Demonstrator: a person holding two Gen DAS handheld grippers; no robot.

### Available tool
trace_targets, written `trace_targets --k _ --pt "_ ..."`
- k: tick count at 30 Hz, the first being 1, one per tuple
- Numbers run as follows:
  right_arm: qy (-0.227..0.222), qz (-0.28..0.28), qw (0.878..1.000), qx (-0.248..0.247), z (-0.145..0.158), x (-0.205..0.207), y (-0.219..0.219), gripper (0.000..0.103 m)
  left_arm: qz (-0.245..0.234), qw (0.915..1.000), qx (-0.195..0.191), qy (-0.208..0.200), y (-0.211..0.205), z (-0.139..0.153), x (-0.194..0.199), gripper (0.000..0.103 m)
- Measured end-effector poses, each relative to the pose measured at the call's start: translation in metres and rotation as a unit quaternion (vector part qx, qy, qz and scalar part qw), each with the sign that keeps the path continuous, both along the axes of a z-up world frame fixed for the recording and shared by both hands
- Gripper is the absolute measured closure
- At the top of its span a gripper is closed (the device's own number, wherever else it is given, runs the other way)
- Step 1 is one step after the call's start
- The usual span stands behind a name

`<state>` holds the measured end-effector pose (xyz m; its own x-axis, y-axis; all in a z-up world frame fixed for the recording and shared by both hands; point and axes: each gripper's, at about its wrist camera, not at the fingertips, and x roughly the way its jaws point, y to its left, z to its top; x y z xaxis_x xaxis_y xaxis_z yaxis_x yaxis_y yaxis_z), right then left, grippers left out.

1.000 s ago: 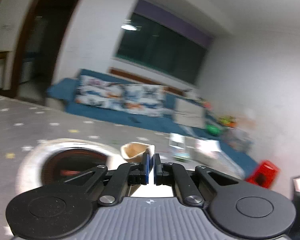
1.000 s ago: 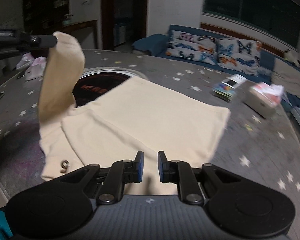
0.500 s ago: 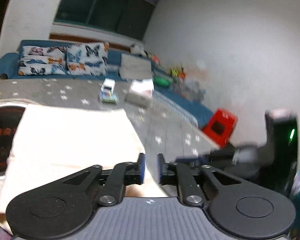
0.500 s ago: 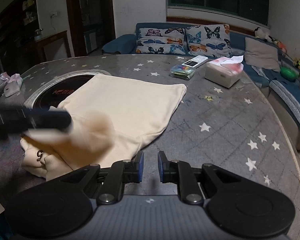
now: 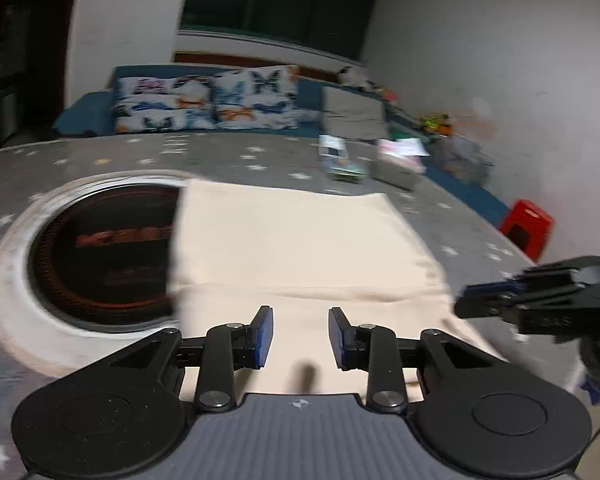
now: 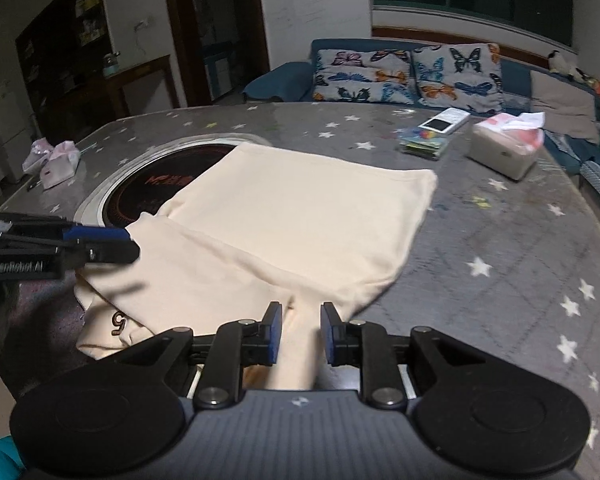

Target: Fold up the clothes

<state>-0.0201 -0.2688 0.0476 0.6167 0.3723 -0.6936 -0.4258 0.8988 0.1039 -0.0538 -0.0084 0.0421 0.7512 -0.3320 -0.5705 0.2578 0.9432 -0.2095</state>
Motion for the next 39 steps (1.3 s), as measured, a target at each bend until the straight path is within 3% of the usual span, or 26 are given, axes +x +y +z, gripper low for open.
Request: trace_targets --k 7,11,12,17,24,27,31,35,39 --pt "0.020 0.013 1.000 -0.006 -0.015 0.013 0.018 0.082 0.052 0.9985 0.013 0.014 0.034 -0.011 0.017 0.071" --pt "0.018 0.016 1.000 -0.012 -0.015 0.013 0.023 0.093 0.065 0.9975 0.009 0.026 0.044 -0.018 0.027 0.072" --pt "0.013 0.017 1.000 -0.017 -0.014 0.012 0.025 0.096 0.066 0.9974 0.007 0.027 0.045 -0.020 0.029 0.081" --pt "-0.028 0.013 0.999 -0.043 0.004 0.004 0.029 0.100 0.062 0.9978 0.014 0.016 0.040 -0.020 0.032 0.092" --pt "-0.009 -0.001 0.998 -0.069 -0.007 0.011 0.022 0.095 0.063 0.9978 0.015 0.017 0.040 -0.015 0.031 0.089" --pt "-0.022 0.013 0.998 -0.059 0.004 0.001 0.020 0.095 0.044 0.9989 0.012 0.007 0.038 -0.004 0.021 0.089" --pt "-0.028 0.061 0.996 -0.051 0.015 -0.013 0.029 0.094 -0.017 0.9997 0.018 -0.004 0.019 0.004 0.004 0.089" --pt "-0.013 0.101 0.993 -0.059 0.006 -0.022 0.040 0.094 -0.065 0.9975 0.027 0.001 0.000 -0.003 -0.004 0.089" --pt "0.002 0.109 0.991 -0.076 -0.009 -0.027 0.042 0.093 -0.083 0.9951 0.050 0.022 -0.008 -0.017 -0.005 0.089"
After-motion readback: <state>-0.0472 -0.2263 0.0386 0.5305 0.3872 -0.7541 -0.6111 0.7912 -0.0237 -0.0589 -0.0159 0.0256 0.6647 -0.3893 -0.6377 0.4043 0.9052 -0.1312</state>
